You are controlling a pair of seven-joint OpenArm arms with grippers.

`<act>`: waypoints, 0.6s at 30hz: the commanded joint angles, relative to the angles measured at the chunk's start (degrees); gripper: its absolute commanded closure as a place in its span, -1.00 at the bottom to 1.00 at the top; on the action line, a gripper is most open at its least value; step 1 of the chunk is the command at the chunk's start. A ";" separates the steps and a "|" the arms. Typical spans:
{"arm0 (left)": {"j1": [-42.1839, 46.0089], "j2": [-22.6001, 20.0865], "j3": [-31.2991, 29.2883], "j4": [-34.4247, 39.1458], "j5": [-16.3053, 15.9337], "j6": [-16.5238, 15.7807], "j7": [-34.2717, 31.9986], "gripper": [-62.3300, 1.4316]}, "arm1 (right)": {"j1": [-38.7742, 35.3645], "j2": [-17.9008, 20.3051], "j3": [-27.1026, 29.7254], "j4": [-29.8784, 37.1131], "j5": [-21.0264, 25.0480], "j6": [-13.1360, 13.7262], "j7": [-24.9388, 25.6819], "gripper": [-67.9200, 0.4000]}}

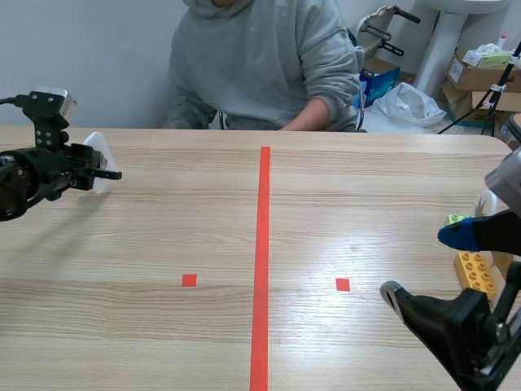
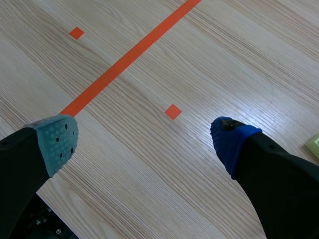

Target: Do the leaf sorting experiment

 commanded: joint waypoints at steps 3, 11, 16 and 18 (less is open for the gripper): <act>-2.75 -0.46 0.07 -1.70 1.81 1.51 -0.92 0.74 | 0.63 0.46 0.57 0.70 0.66 0.44 1.01 -0.60; -3.08 -0.33 0.07 -6.38 5.27 1.73 -1.95 0.74 | 0.63 0.46 0.57 0.70 0.66 0.44 1.03 -0.60; -2.95 -0.28 0.07 -6.45 6.38 1.73 -1.75 0.74 | 0.63 0.46 0.57 0.70 0.66 0.44 1.03 -0.60; -2.91 -0.13 0.07 -6.45 7.93 1.73 -1.66 0.73 | 0.63 0.46 0.57 0.70 0.66 0.44 1.01 -0.60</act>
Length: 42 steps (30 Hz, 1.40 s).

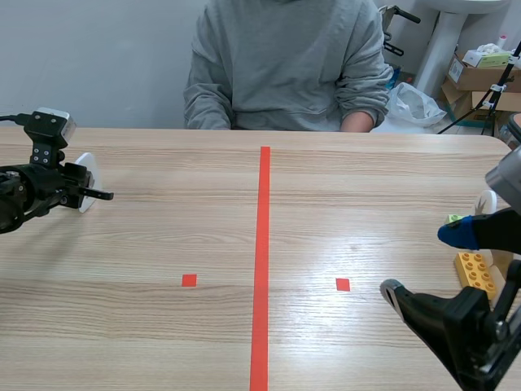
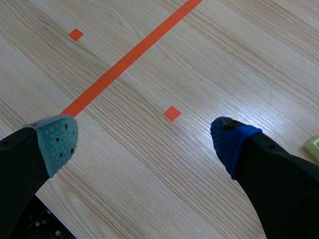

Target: Do the leaf sorting experiment

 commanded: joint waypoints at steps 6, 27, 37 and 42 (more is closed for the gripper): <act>-0.83 0.63 0.07 1.36 2.51 0.28 -0.72 0.45 | 0.52 0.46 0.57 0.70 0.66 0.44 0.81 -0.60; 2.95 -6.29 0.07 13.31 -0.09 0.52 1.09 -1.00 | 0.52 0.48 0.57 0.70 0.61 0.44 0.52 -0.60; 31.87 -15.08 -0.02 53.83 -5.95 -0.46 4.46 -1.00 | 0.55 0.48 0.57 0.70 0.63 0.44 0.59 -0.60; 46.51 -14.73 -0.33 72.91 -5.97 0.46 4.24 -1.00 | 0.68 0.48 0.57 0.70 0.63 0.44 0.59 -0.60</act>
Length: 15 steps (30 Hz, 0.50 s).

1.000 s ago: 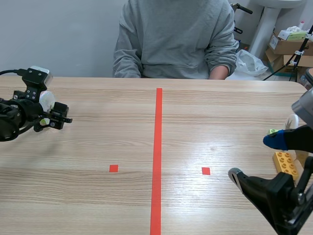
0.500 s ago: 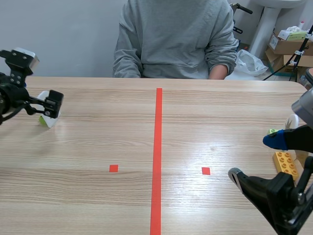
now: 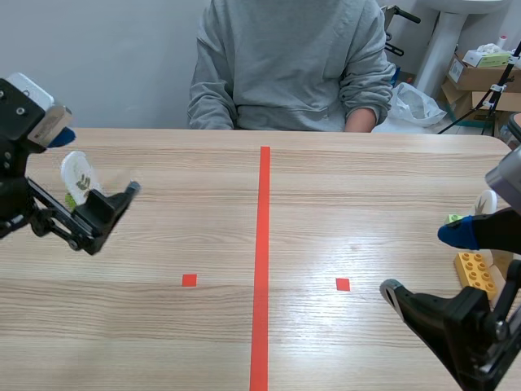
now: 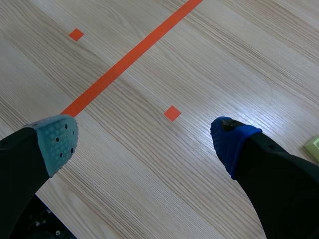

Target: Do the leaf sorting experiment

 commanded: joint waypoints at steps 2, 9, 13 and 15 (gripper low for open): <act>4.81 1.09 -0.33 4.68 -0.26 1.18 -1.05 -1.00 | 0.68 0.48 0.57 0.70 0.63 0.44 0.61 -0.60; 18.03 4.59 -0.33 14.91 -0.17 4.66 -3.65 -1.00 | 0.68 0.48 0.57 0.70 0.66 0.44 0.63 -0.60; 22.75 5.62 -0.28 16.46 -0.33 4.66 -5.07 -1.00 | 0.66 0.50 0.57 0.70 0.68 0.44 0.68 -0.60; 24.72 5.97 -0.26 16.55 -0.31 4.66 -5.86 -1.00 | 0.63 0.50 0.57 0.70 0.68 0.44 0.74 -0.60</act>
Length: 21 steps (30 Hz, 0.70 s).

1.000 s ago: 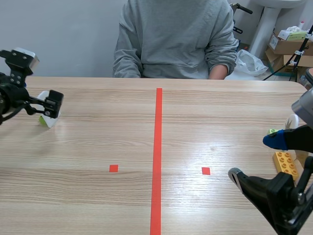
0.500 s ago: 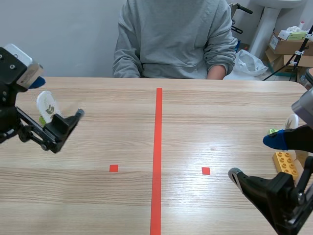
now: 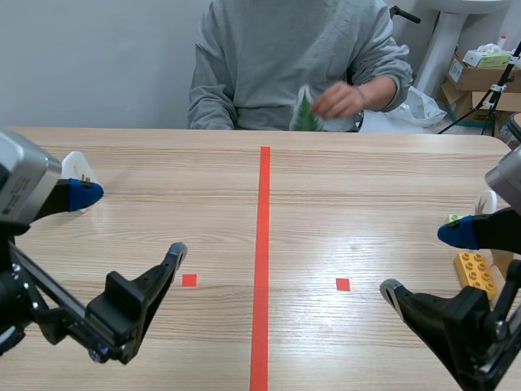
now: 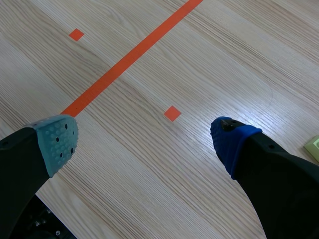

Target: Do the leaf sorting experiment

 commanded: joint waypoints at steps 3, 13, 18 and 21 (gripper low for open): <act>1.86 0.24 -0.15 0.22 -0.31 0.90 -0.96 -1.00 | 0.63 0.63 0.57 0.70 0.66 0.44 0.81 -0.60; 6.60 0.20 -1.20 0.31 -0.31 2.71 -3.63 -1.00 | 0.15 1.31 0.66 -2.99 -0.66 0.44 0.85 -0.46; 9.73 0.07 -3.87 0.44 -0.35 2.67 -5.86 -1.00 | -0.61 2.71 0.76 -3.06 -0.63 0.44 0.90 -0.53; 11.98 -0.66 -5.16 1.16 -0.66 2.60 -7.54 -1.00 | -1.44 2.89 0.98 -3.06 -1.01 0.44 0.83 -0.59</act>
